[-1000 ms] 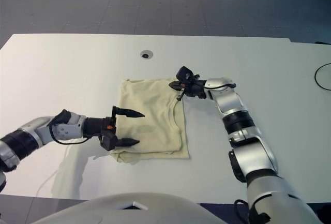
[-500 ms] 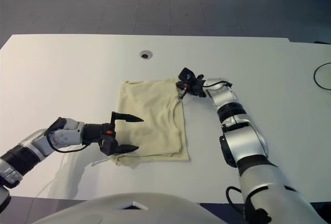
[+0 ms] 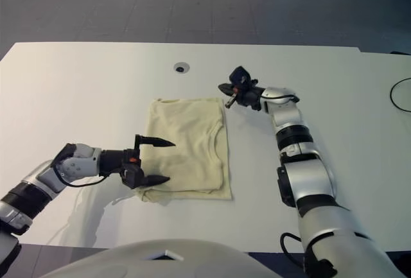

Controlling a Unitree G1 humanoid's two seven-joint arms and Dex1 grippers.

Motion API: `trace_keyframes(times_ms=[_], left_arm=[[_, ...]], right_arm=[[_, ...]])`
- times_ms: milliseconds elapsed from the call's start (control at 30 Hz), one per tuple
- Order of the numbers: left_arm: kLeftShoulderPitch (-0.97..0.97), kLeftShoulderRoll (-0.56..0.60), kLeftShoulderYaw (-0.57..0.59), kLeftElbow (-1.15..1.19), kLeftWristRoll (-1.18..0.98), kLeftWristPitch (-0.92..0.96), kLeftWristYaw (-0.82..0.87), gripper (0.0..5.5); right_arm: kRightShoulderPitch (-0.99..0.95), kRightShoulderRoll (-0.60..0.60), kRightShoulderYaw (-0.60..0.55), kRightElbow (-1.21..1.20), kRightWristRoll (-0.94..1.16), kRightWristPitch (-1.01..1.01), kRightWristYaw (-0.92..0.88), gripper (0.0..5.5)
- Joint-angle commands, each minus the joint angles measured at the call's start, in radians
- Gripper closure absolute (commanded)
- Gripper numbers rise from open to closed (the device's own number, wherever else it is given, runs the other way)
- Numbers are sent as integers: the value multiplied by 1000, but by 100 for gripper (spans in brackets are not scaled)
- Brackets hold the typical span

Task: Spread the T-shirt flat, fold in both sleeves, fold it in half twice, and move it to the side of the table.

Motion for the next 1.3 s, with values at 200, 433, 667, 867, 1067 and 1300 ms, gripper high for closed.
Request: trace_keyframes(times_ms=[200,433,667,867,1067,1300], left_arm=[[158,110,195,-193,-153,42,-8,10],[280,185,309,-117,-29,-86,-1,10],[346,208,317,-32,-11,-195,-18,10],[348,207,306,13,4,-225,-41,10],[309,159,273,90,69,-253,-50,10],[275,125,257,153,140,-281,-25,10]], right_arm=[[550,-246,-86,-933,74,231,76,420],[865,-402,-179,-1174,3,28,167,325],[1070,-488,-199,-1254,22,-24,227,211],[1105,-508,-141,-1258,-19,-47,224,117],[1077,-509,-57,-1205,-130,-106,173,12],[1056,-497,23,-1208,-233,-145,115,11]])
